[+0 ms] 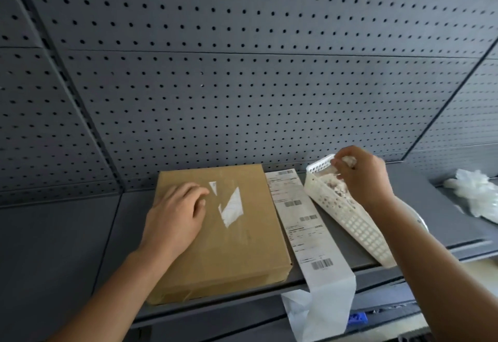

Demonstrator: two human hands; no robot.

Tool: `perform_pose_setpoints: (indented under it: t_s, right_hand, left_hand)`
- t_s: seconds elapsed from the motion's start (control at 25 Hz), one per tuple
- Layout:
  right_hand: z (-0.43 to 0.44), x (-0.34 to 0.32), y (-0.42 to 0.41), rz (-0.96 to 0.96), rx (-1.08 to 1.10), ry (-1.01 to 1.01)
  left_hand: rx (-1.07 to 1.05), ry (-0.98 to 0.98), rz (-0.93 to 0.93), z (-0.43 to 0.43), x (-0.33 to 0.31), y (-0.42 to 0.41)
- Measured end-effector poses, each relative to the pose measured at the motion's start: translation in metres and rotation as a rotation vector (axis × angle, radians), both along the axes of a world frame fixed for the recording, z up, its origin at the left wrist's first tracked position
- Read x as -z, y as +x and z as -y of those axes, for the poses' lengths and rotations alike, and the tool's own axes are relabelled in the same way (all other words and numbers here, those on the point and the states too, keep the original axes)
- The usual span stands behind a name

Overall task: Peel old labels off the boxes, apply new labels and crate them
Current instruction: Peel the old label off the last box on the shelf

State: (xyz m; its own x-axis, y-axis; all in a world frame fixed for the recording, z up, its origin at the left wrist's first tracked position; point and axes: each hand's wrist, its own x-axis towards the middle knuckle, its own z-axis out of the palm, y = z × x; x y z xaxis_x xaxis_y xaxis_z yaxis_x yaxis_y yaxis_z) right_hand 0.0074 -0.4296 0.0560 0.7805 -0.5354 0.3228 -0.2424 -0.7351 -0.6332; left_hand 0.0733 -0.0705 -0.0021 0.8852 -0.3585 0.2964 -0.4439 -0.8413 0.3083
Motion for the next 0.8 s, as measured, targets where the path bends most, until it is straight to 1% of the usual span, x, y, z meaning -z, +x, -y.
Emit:
perform_pose_setpoints:
  t_s: [0.12, 0.2, 0.32, 0.44, 0.52, 0.6, 0.64, 0.68, 0.72, 0.76, 0.8]
  right_hand:
    - [0.04, 0.005, -0.003, -0.057, 0.125, -0.163]
    - [0.053, 0.018, 0.0, -0.125, 0.103, -0.24]
    - [0.056, 0.04, 0.004, -0.307, 0.021, -0.382]
    - [0.056, 0.048, 0.001, -0.498, -0.027, -0.39]
    - [0.057, 0.037, 0.001, -0.66, -0.088, -0.406]
    - [0.056, 0.026, 0.003, -0.756, -0.114, -0.405]
    - [0.056, 0.021, 0.003, -0.763, -0.109, -0.405]
    - [0.057, 0.017, 0.004, -0.716, -0.082, -0.389]
    - [0.055, 0.013, 0.003, -0.631, -0.022, -0.33]
    - [0.053, 0.01, 0.003, -0.505, 0.052, -0.272]
    - [0.049, 0.006, 0.004, -0.381, 0.096, -0.26]
  left_hand:
    - [-0.006, 0.018, 0.017, 0.002, 0.002, 0.004]
    - [-0.017, 0.019, 0.027, 0.005, 0.001, 0.004]
    - [-0.026, 0.002, 0.011, 0.01, 0.002, 0.005]
    - [-0.025, -0.007, -0.005, 0.013, 0.002, 0.004]
    - [-0.02, -0.015, -0.002, 0.016, 0.001, 0.003]
    - [-0.02, -0.013, 0.0, 0.017, -0.001, 0.003]
    - [-0.017, -0.011, -0.002, 0.017, -0.001, 0.003]
    - [-0.014, -0.01, -0.004, 0.017, -0.001, 0.003]
    - [-0.012, -0.01, -0.007, 0.016, -0.001, 0.003]
    - [-0.008, -0.012, -0.009, 0.016, 0.0, 0.003]
    - [-0.004, -0.018, -0.012, 0.015, 0.0, 0.003]
